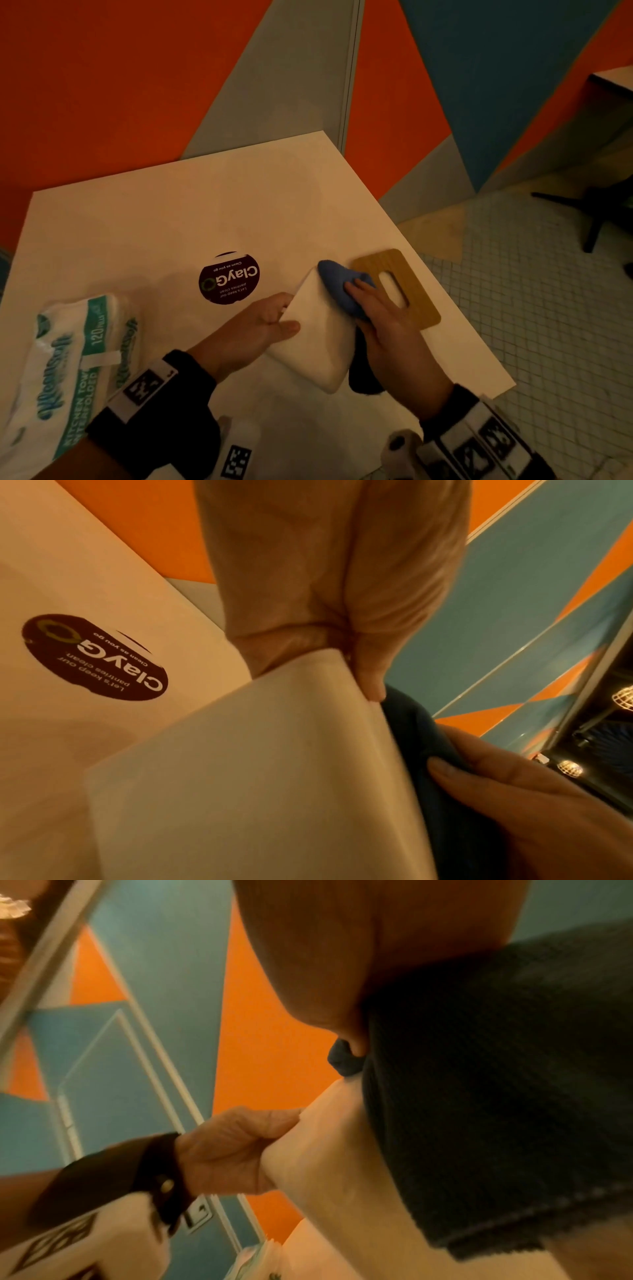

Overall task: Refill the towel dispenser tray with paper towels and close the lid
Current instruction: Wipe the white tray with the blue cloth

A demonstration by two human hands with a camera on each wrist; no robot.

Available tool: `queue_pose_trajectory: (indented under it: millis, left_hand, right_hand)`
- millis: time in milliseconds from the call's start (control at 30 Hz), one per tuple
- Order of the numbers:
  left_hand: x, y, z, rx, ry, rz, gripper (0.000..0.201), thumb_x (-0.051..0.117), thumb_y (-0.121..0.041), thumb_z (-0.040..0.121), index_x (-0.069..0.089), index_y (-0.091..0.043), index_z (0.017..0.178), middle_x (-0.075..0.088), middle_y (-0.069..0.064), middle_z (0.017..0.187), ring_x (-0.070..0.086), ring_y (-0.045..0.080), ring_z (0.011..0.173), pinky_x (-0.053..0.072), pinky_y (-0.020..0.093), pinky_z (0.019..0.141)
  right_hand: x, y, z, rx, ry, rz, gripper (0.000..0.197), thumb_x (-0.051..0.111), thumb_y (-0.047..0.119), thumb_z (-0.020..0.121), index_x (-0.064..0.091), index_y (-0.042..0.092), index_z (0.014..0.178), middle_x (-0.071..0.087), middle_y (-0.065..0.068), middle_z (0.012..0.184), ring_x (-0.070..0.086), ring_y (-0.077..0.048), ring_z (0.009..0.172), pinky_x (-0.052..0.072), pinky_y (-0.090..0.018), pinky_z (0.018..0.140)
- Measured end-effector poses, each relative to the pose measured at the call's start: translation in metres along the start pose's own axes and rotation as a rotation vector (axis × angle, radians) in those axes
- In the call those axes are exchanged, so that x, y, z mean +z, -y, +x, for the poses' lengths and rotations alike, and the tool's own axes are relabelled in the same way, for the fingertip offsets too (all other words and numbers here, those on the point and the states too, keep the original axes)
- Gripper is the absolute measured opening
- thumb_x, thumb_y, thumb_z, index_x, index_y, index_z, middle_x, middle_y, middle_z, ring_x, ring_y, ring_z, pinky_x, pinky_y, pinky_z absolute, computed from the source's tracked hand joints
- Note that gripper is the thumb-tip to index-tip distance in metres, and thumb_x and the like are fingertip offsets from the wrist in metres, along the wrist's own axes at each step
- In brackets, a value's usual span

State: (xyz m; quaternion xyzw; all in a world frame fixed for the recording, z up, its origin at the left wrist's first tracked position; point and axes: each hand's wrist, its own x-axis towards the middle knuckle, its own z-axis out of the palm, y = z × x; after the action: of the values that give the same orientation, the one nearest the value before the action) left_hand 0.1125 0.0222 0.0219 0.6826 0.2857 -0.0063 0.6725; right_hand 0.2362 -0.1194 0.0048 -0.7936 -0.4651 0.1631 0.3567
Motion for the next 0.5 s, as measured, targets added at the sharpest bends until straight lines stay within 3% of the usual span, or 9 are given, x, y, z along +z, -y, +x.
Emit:
queue_pose_trajectory:
  millis: [33, 133, 200, 267, 333, 400, 467, 500]
  left_hand:
    - [0.0, -0.001, -0.001, 0.002, 0.018, 0.007, 0.026, 0.049, 0.003, 0.086, 0.057, -0.02, 0.097, 0.065, 0.003, 0.096, 0.062, 0.013, 0.086, 0.048, 0.024, 0.079]
    - [0.003, -0.006, 0.001, 0.014, 0.043, 0.015, 0.032, 0.053, 0.006, 0.08, 0.057, -0.023, 0.093, 0.066, 0.003, 0.092, 0.063, 0.019, 0.087, 0.049, 0.029, 0.078]
    - [0.008, -0.011, 0.004, 0.093, -0.007, 0.024, 0.028, 0.056, 0.002, 0.08, 0.058, -0.024, 0.089, 0.066, -0.002, 0.086, 0.064, 0.008, 0.079, 0.051, 0.021, 0.069]
    - [0.012, -0.014, 0.006, 0.195, -0.076, 0.1, 0.025, 0.058, -0.005, 0.083, 0.058, -0.03, 0.086, 0.065, -0.011, 0.085, 0.061, -0.008, 0.072, 0.048, 0.013, 0.065]
    - [0.012, -0.014, 0.007, 0.254, -0.098, 0.183, 0.022, 0.059, -0.009, 0.083, 0.058, -0.03, 0.089, 0.064, -0.013, 0.09, 0.058, -0.013, 0.075, 0.045, 0.008, 0.068]
    - [0.012, -0.013, 0.005, 0.271, -0.077, 0.195, 0.022, 0.061, -0.009, 0.081, 0.06, -0.025, 0.096, 0.065, -0.009, 0.096, 0.059, -0.01, 0.084, 0.046, 0.006, 0.075]
    - [0.013, -0.011, 0.001, 0.279, -0.065, 0.176, 0.025, 0.06, -0.009, 0.081, 0.06, -0.03, 0.095, 0.065, -0.013, 0.098, 0.06, -0.008, 0.089, 0.046, 0.007, 0.079]
    - [0.013, -0.01, 0.0, 0.284, -0.075, 0.167, 0.027, 0.06, -0.01, 0.081, 0.058, -0.034, 0.093, 0.063, -0.015, 0.099, 0.06, -0.007, 0.09, 0.046, 0.007, 0.079]
  right_hand:
    - [0.003, 0.001, -0.006, -0.046, 0.016, -0.065, 0.047, 0.031, 0.03, 0.09, 0.041, 0.017, 0.134, 0.039, -0.008, 0.144, 0.026, -0.013, 0.131, 0.006, -0.013, 0.107]
    - [0.003, 0.005, -0.011, -0.098, 0.027, -0.078, 0.055, 0.023, 0.037, 0.086, 0.037, 0.019, 0.135, 0.034, -0.005, 0.146, 0.017, -0.006, 0.127, -0.002, -0.003, 0.098]
    - [0.003, 0.009, -0.013, -0.115, 0.057, -0.06, 0.054, 0.023, 0.037, 0.087, 0.03, 0.022, 0.138, 0.028, 0.002, 0.148, 0.013, 0.0, 0.128, -0.005, 0.005, 0.096]
    - [0.007, 0.012, -0.018, -0.129, 0.073, -0.055, 0.059, 0.021, 0.04, 0.083, 0.026, 0.022, 0.139, 0.026, 0.003, 0.146, 0.016, -0.004, 0.13, 0.0, -0.004, 0.103]
    - [0.009, 0.013, -0.023, -0.166, 0.036, -0.174, 0.057, 0.028, 0.033, 0.083, 0.031, 0.018, 0.138, 0.039, -0.006, 0.142, 0.028, -0.013, 0.133, 0.012, -0.024, 0.105]
    - [0.009, 0.014, -0.023, -0.189, 0.016, -0.15, 0.05, 0.032, 0.027, 0.084, 0.032, 0.022, 0.135, 0.044, -0.008, 0.139, 0.029, -0.015, 0.128, 0.015, -0.013, 0.101]
    - [0.01, 0.019, -0.016, -0.188, 0.021, -0.014, 0.054, 0.028, 0.031, 0.085, 0.023, 0.029, 0.139, 0.033, 0.002, 0.142, 0.027, -0.009, 0.131, 0.003, 0.0, 0.102]
    - [0.011, 0.018, -0.012, -0.178, 0.035, 0.047, 0.054, 0.027, 0.033, 0.085, 0.021, 0.031, 0.138, 0.031, 0.005, 0.143, 0.027, -0.008, 0.133, 0.004, 0.003, 0.101]
